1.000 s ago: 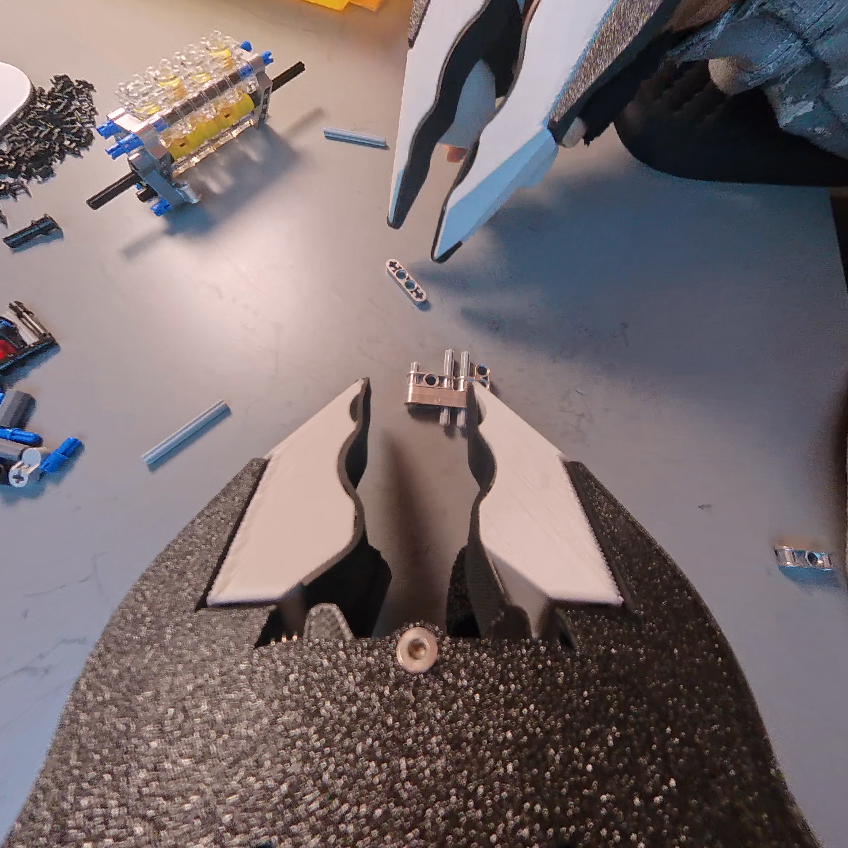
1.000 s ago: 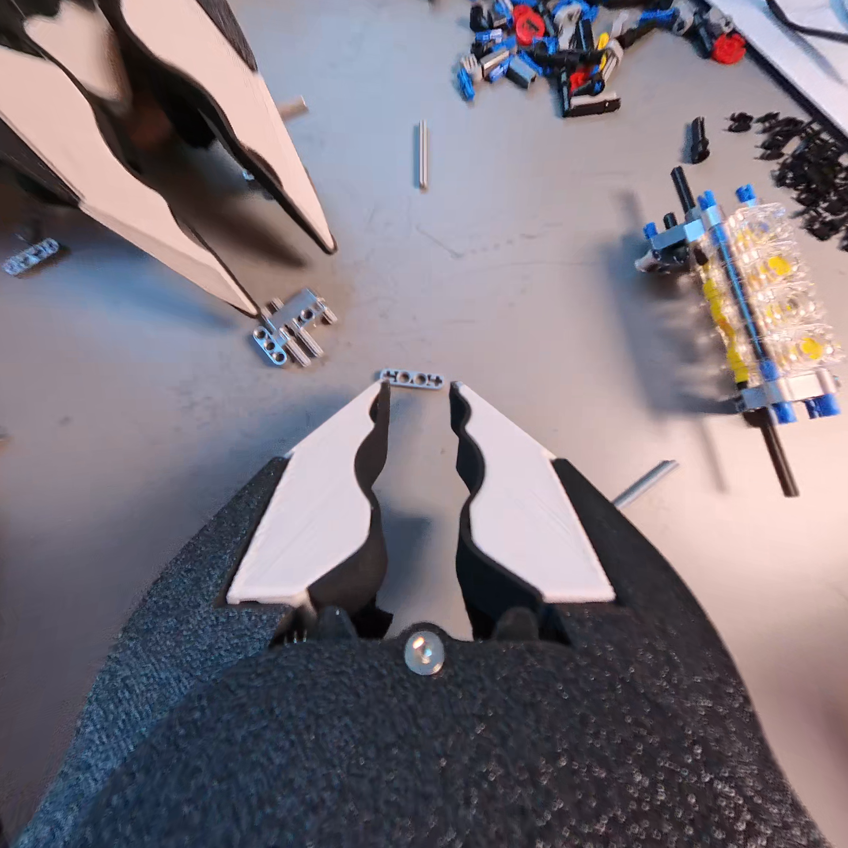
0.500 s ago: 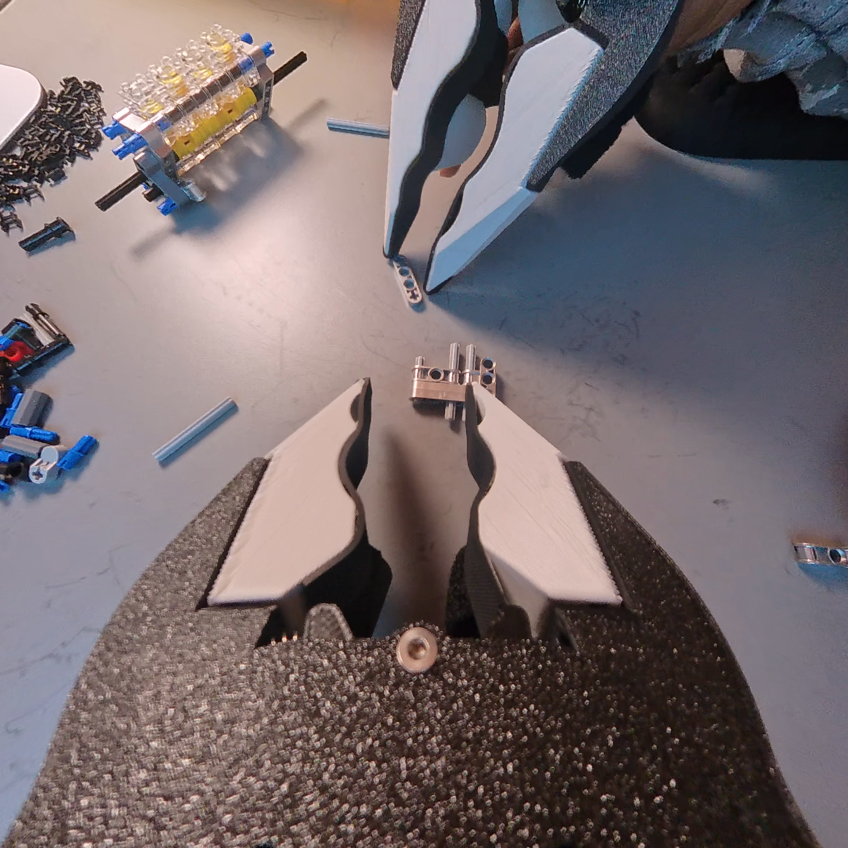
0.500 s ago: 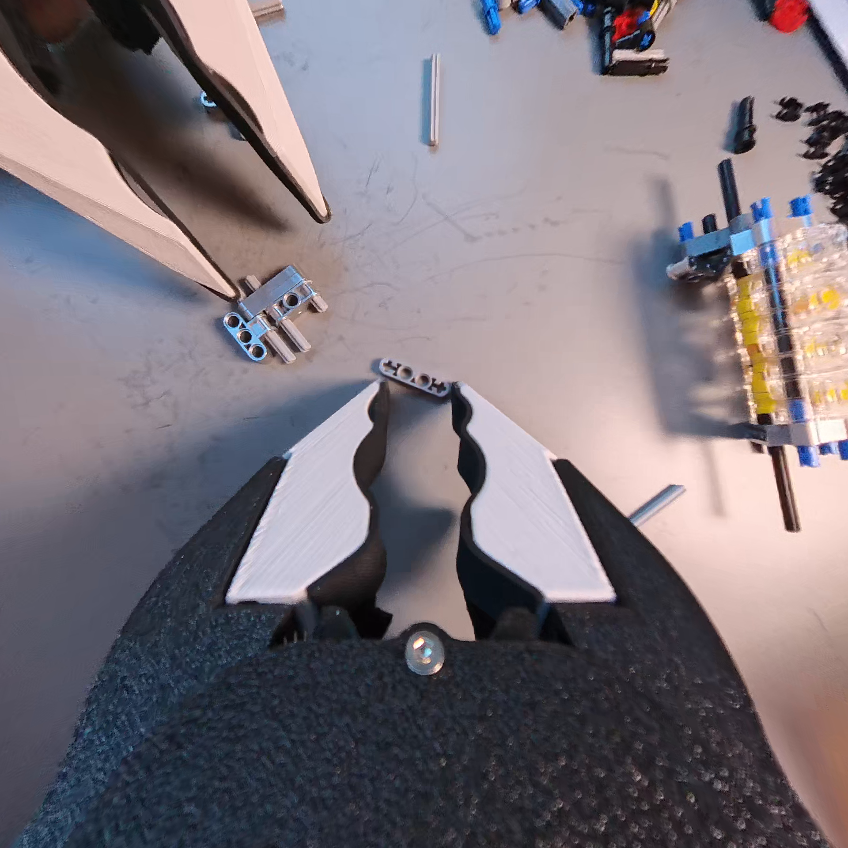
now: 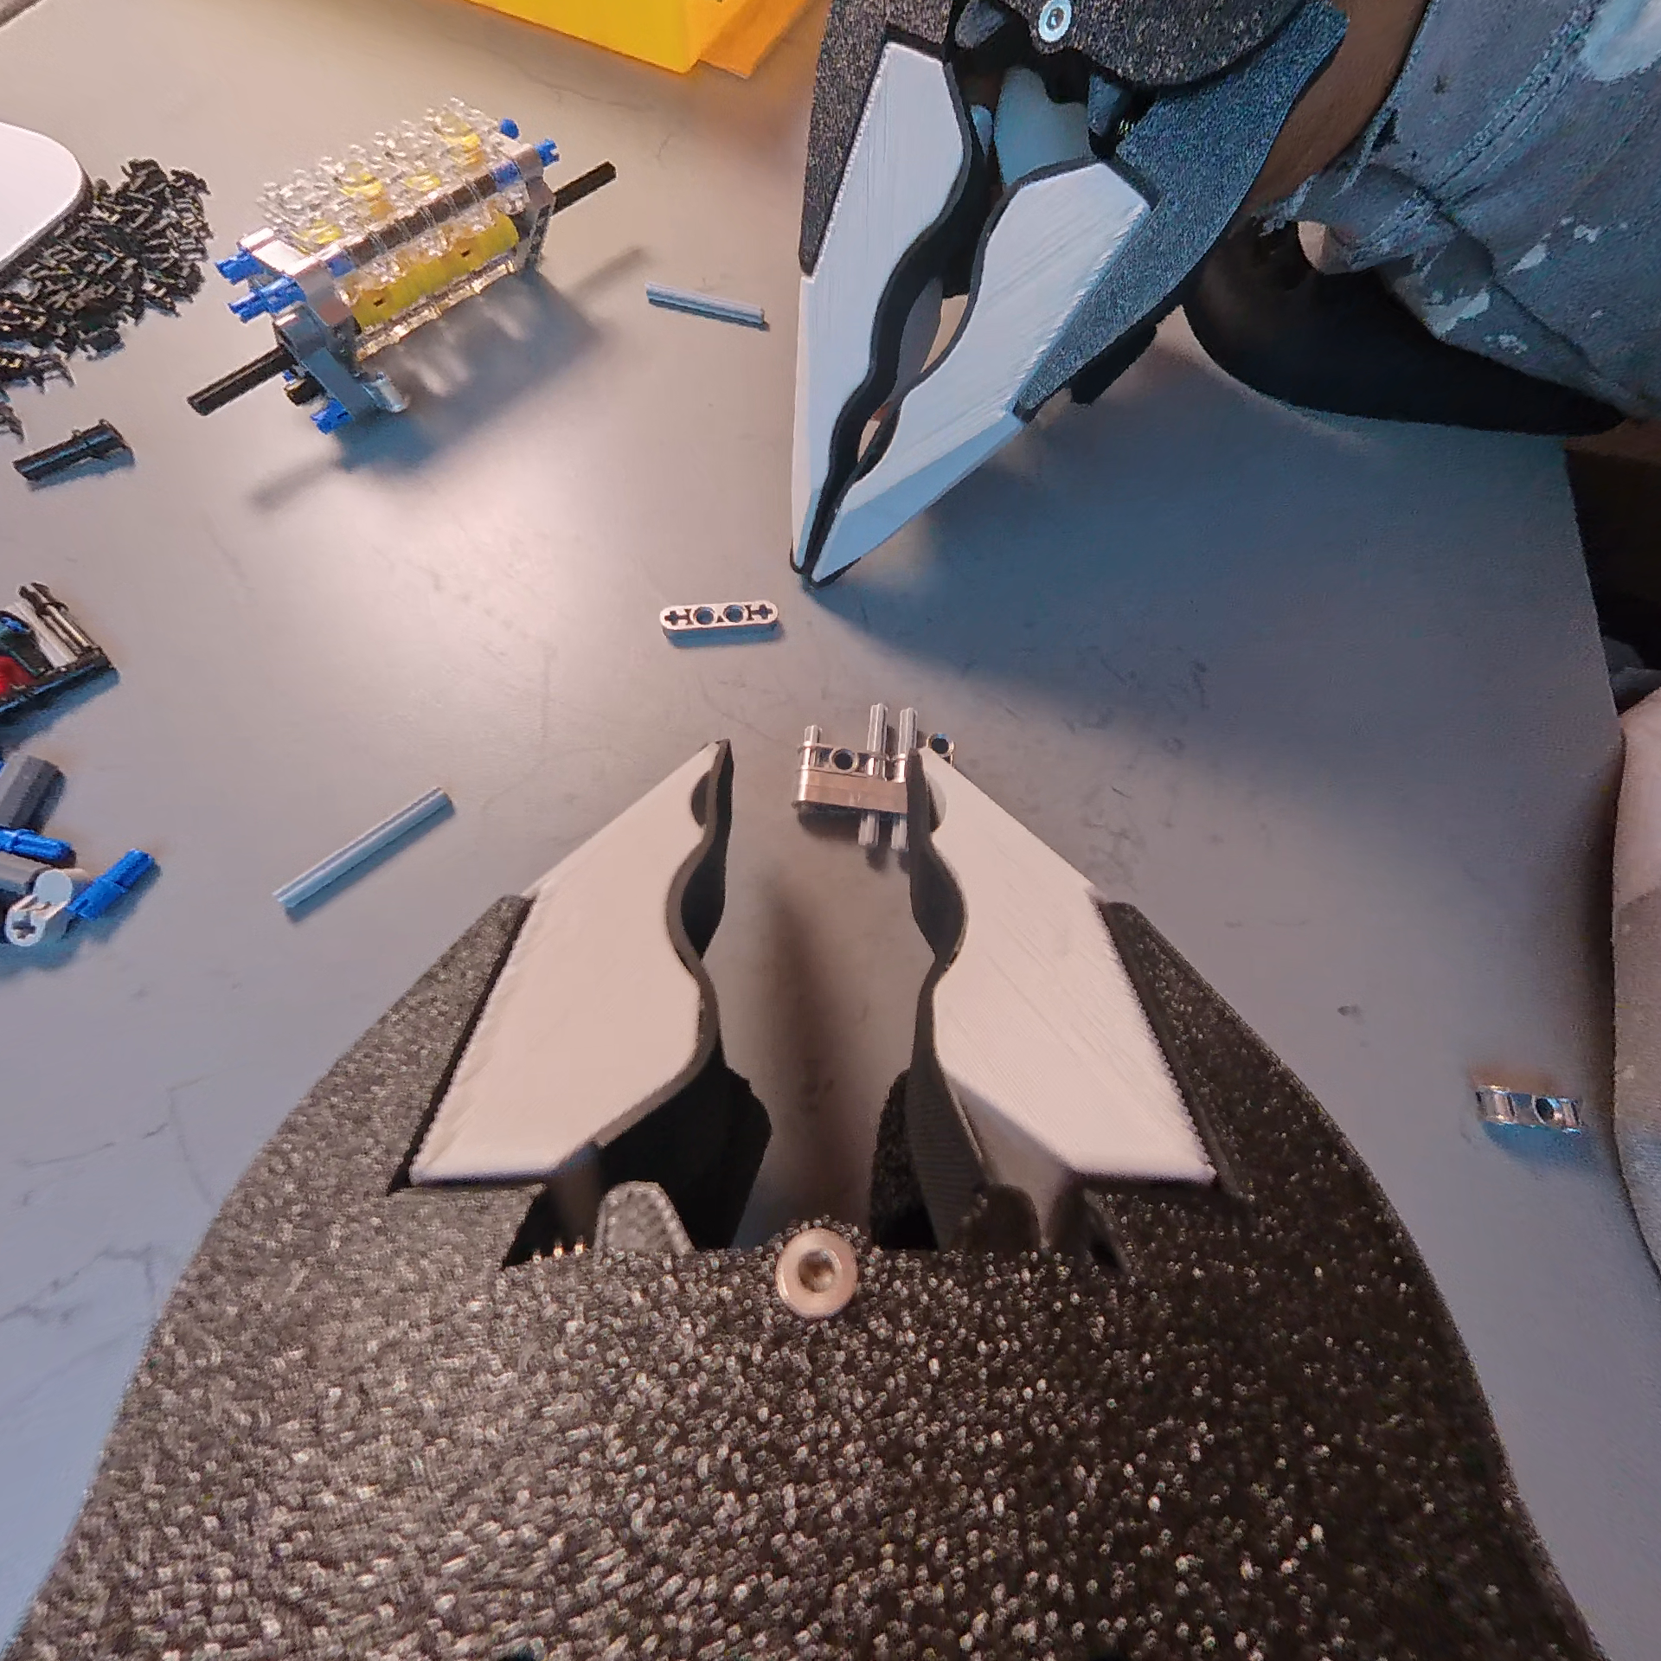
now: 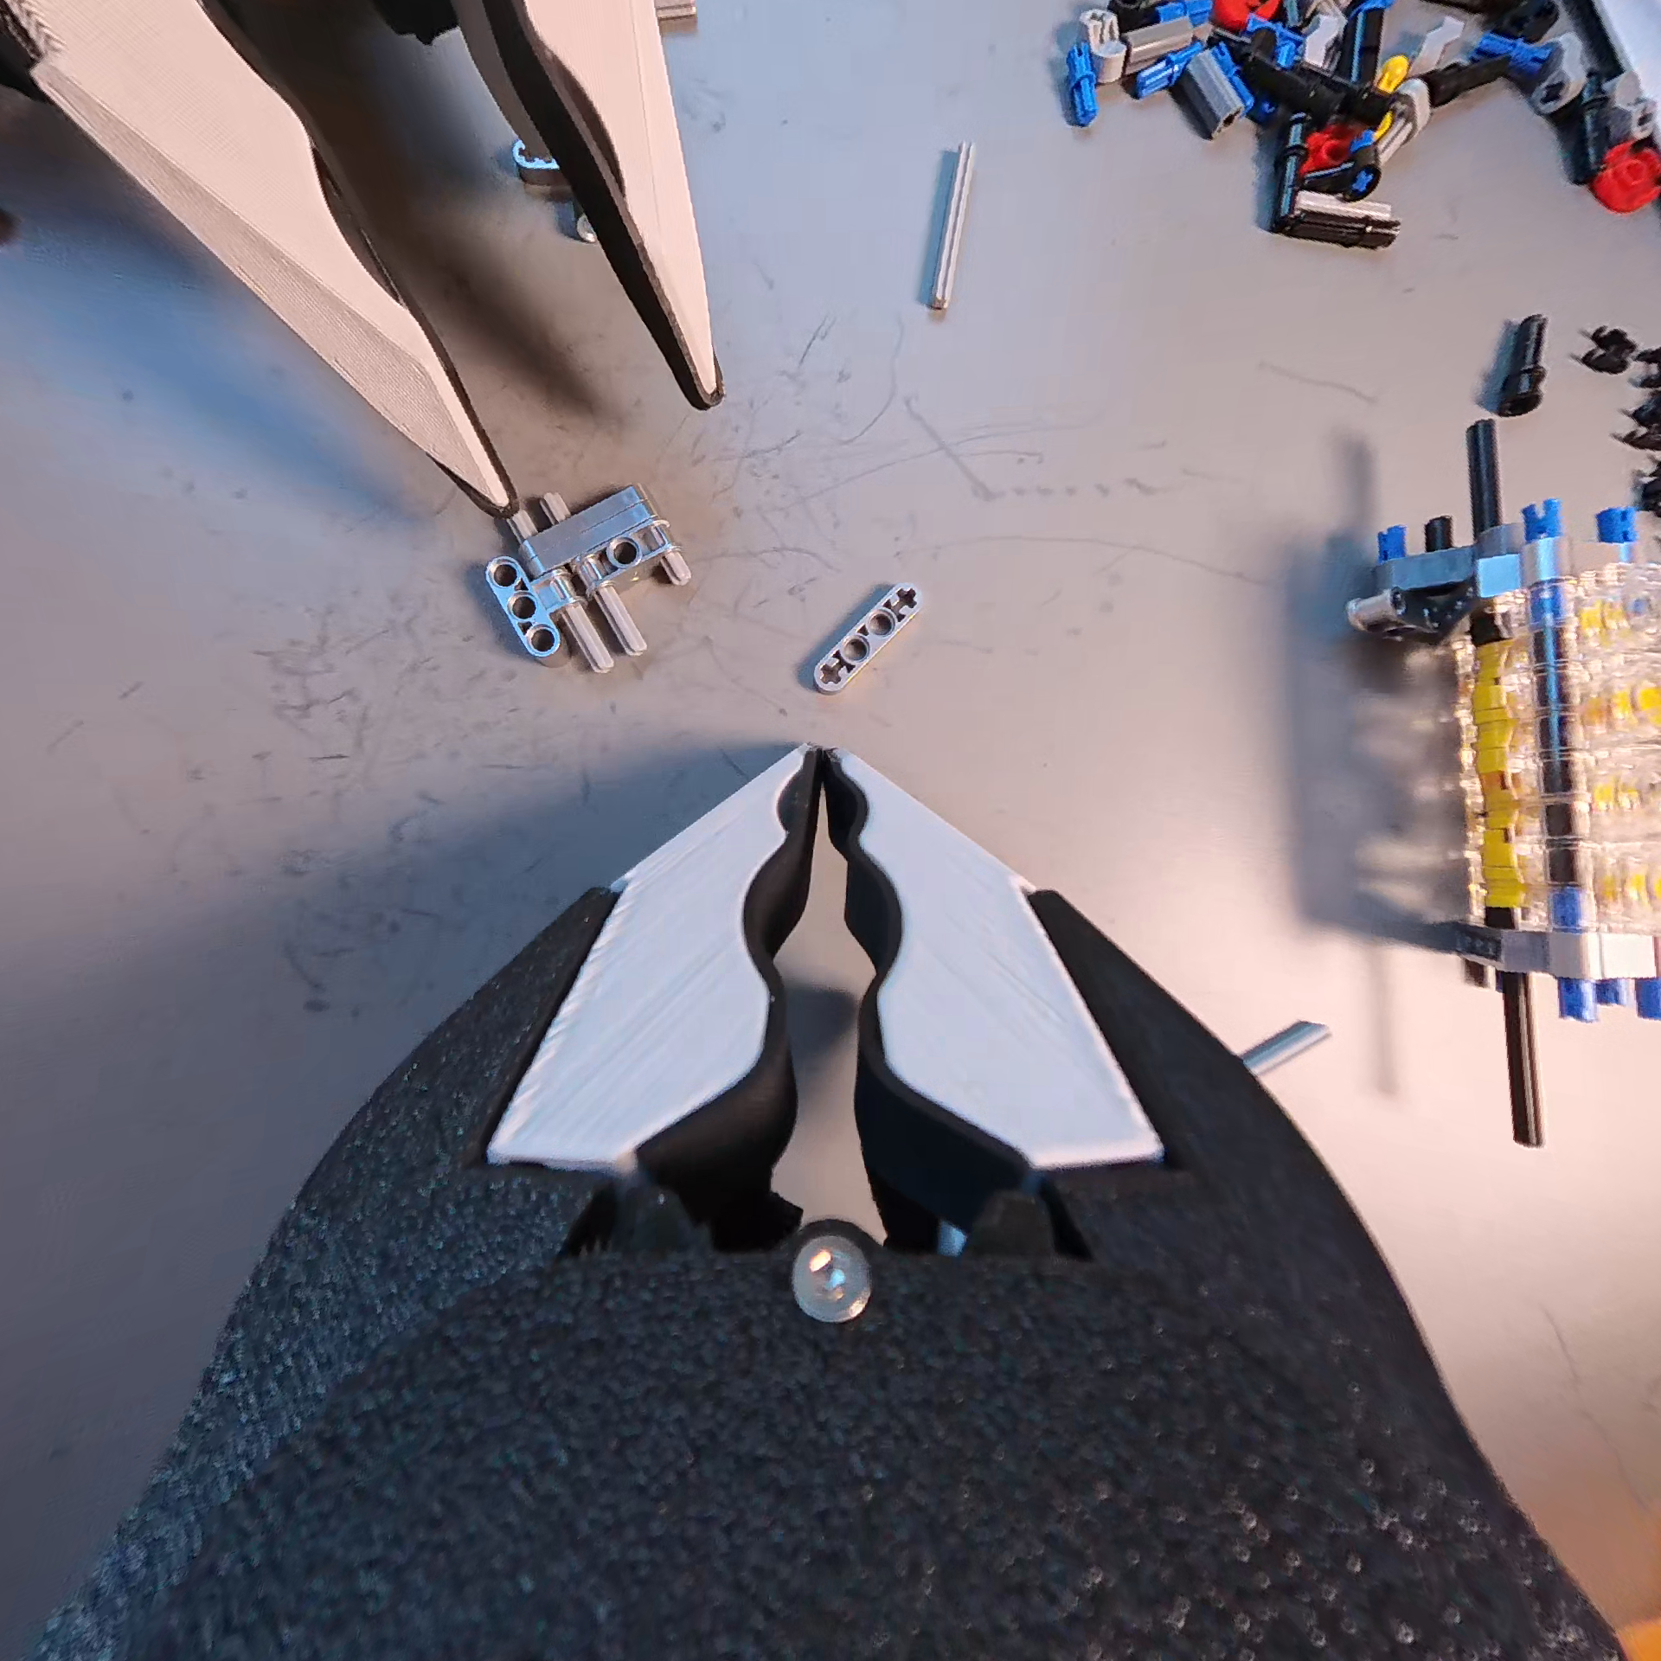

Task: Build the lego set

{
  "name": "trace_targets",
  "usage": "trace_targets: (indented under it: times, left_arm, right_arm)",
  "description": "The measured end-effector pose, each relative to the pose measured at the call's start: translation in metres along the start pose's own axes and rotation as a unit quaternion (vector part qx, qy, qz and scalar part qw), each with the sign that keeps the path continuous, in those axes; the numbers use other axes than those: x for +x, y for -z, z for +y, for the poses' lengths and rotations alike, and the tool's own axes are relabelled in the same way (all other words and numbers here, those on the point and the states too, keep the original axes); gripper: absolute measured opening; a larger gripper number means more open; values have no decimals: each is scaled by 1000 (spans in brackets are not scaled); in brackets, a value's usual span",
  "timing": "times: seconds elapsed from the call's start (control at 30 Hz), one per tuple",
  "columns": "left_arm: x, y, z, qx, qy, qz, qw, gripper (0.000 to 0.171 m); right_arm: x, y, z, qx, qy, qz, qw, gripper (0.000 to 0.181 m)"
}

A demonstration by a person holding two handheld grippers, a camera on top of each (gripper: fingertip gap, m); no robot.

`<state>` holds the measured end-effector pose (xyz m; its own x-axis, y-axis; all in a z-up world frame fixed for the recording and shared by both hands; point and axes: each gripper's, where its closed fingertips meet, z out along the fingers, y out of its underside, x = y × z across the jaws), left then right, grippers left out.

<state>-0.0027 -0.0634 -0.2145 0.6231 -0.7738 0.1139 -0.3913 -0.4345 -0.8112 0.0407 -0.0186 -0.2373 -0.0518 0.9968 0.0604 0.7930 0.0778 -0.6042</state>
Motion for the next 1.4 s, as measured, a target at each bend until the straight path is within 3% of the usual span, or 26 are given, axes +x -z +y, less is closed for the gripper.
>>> trace_targets:
  times: [0.1,0.27,0.33,0.37,0.4,0.7,0.77,0.87,0.97,1.1,1.2,1.3,1.4]
  left_arm:
    - [-1,0,1,-1,0,-3,1000,37]
    - [-1,-2,3,-6,0,-3,1000,37]
    - [-1,-2,3,-7,-2,-4,1000,37]
    - [-1,-1,3,-6,-2,-4,1000,37]
    - [-1,-1,2,-6,-2,-4,1000,37]
    - [-2,1,-1,4,2,-4,1000,37]
    - [-1,3,-6,17,4,-1,1000,37]
    - [2,7,-17,53,15,11,998,37]
    - [9,17,-39,122,66,59,989,37]
    - [18,44,-70,234,125,147,953,37]
    - [22,62,-84,291,125,179,932,34]
    - [26,67,-87,304,123,198,924,31]
    - [30,69,-89,310,128,218,917,27]
  right_arm:
    - [4,6,-11,27,-10,2,1000,0]
    - [7,-4,-19,23,-52,12,998,27]
    - [6,-13,-14,4,-57,15,998,25]
    - [10,-13,-16,8,-52,31,998,10]
    - [12,-13,-15,4,-52,34,998,6]
    - [11,-11,-13,13,-41,33,999,5]
    - [12,-5,-17,40,-56,22,997,5]
    - [7,15,-42,135,-86,-19,987,6]
    - [-8,42,-74,254,-118,-101,955,6]
    - [-28,71,-102,359,-188,-242,882,6]
    - [-39,81,-111,385,-254,-350,815,6]
    - [-47,87,-117,399,-300,-428,753,5]
    - [-55,91,-121,398,-315,-477,718,5]
